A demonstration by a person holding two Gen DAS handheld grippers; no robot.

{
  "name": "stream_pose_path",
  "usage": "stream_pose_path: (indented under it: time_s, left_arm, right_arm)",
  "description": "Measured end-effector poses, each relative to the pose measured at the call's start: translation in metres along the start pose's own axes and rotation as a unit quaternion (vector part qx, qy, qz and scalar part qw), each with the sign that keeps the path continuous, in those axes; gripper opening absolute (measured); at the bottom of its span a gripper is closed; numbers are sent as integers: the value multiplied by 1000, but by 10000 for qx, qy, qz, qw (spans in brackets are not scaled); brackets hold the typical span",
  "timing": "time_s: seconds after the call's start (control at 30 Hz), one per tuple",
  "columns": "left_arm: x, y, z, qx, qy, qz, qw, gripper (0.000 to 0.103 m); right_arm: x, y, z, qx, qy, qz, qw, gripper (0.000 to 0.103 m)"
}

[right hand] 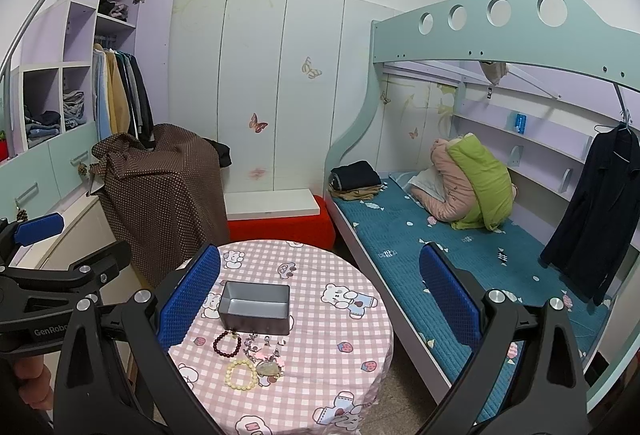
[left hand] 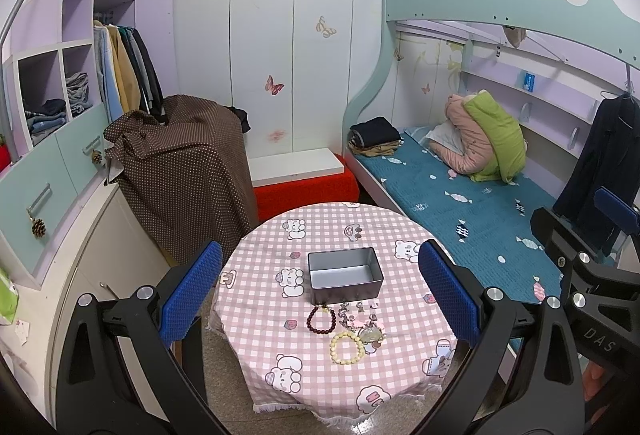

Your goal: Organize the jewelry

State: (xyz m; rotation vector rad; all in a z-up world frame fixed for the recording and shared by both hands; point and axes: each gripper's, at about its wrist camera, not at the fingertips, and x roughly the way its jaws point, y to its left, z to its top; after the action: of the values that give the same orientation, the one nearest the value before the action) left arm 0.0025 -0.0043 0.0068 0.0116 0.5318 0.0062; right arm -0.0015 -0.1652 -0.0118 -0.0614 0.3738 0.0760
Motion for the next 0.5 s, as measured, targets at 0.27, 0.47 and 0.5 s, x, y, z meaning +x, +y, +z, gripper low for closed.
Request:
stream_pose_path:
  time_s: [0.27, 0.47, 0.5]
  left_arm:
    - [0, 0, -1, -1, -13, -3, 10000, 98]
    - [0, 1, -1, -4, -10, -1, 10000, 98]
    - [0, 1, -1, -3, -9, -2, 10000, 98]
  right_arm:
    - [0, 0, -1, 4, -7, -3, 10000, 96]
    - [0, 0, 0, 2, 0, 3, 10000, 96]
    - [1, 0, 0, 3, 6, 6, 10000, 96]
